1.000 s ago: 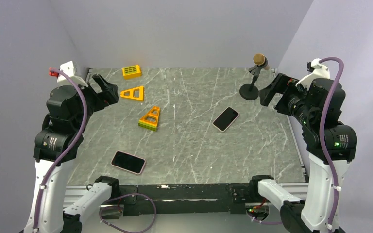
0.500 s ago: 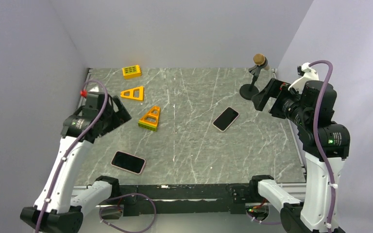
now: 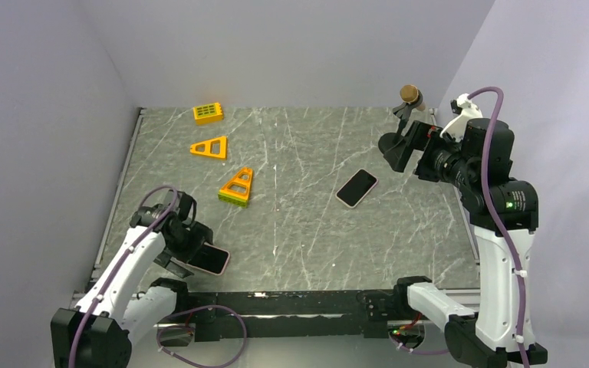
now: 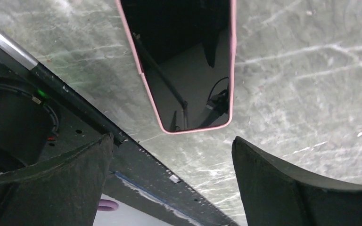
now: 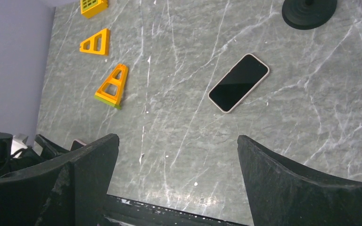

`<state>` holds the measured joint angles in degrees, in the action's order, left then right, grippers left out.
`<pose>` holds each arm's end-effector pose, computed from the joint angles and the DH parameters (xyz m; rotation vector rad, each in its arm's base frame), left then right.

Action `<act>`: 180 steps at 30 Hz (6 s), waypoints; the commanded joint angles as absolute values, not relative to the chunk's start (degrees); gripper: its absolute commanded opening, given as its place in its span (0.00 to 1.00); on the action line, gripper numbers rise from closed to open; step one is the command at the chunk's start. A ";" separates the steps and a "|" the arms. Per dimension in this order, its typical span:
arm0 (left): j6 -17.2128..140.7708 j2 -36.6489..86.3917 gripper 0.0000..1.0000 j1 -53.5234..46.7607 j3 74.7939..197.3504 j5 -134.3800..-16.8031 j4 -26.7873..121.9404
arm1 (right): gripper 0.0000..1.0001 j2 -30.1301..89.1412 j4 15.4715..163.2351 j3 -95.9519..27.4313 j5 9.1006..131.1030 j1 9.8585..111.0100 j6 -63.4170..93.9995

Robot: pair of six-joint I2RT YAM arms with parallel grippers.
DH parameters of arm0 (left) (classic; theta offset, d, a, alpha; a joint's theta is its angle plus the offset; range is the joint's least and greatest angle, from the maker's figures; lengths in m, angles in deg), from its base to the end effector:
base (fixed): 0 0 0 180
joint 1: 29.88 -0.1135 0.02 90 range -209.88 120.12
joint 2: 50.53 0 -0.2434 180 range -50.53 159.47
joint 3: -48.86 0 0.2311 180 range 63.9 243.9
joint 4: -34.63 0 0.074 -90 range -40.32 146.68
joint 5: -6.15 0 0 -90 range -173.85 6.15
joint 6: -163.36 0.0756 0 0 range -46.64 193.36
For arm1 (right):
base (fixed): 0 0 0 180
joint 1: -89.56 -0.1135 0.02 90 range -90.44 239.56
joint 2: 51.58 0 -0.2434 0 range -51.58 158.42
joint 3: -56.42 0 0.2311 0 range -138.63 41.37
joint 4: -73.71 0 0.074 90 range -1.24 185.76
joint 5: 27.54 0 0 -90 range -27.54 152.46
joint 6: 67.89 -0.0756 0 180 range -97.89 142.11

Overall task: Take the phone out of the phone case
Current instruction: Pick up the phone at the center of the board, then remove the phone case from the phone.

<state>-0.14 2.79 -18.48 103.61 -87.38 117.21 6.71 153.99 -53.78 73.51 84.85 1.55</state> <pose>0.1270 -0.0209 0.1668 -1.5457 2.5535 -0.0880 0.1633 0.0280 0.4320 0.1684 2.0827 0.4691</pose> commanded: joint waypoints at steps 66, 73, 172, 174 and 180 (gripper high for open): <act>11.19 20.30 0.04 -29.35 101.82 -86.79 97.77 | 1.00 10.37 156.80 -50.08 71.87 84.29 -2.42; 14.80 13.89 0.00 -29.20 106.40 -77.24 99.76 | 1.00 10.84 158.83 -40.05 79.11 84.33 -2.00; -2.48 19.05 0.67 0.18 130.88 -47.32 33.32 | 0.00 12.69 64.52 -11.64 114.24 61.72 -46.81; 0.43 21.83 0.58 0.17 135.62 -43.39 37.68 | 0.00 12.78 65.34 -12.18 114.59 61.78 -45.80; 6.21 22.15 0.43 0.17 136.62 -35.82 43.66 | 0.00 13.04 69.68 -14.12 119.26 61.82 -41.31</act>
<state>1.46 24.47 -0.06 134.42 -43.82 44.38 13.26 70.50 -10.68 113.64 62.23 -44.83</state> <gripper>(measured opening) 0.455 0.155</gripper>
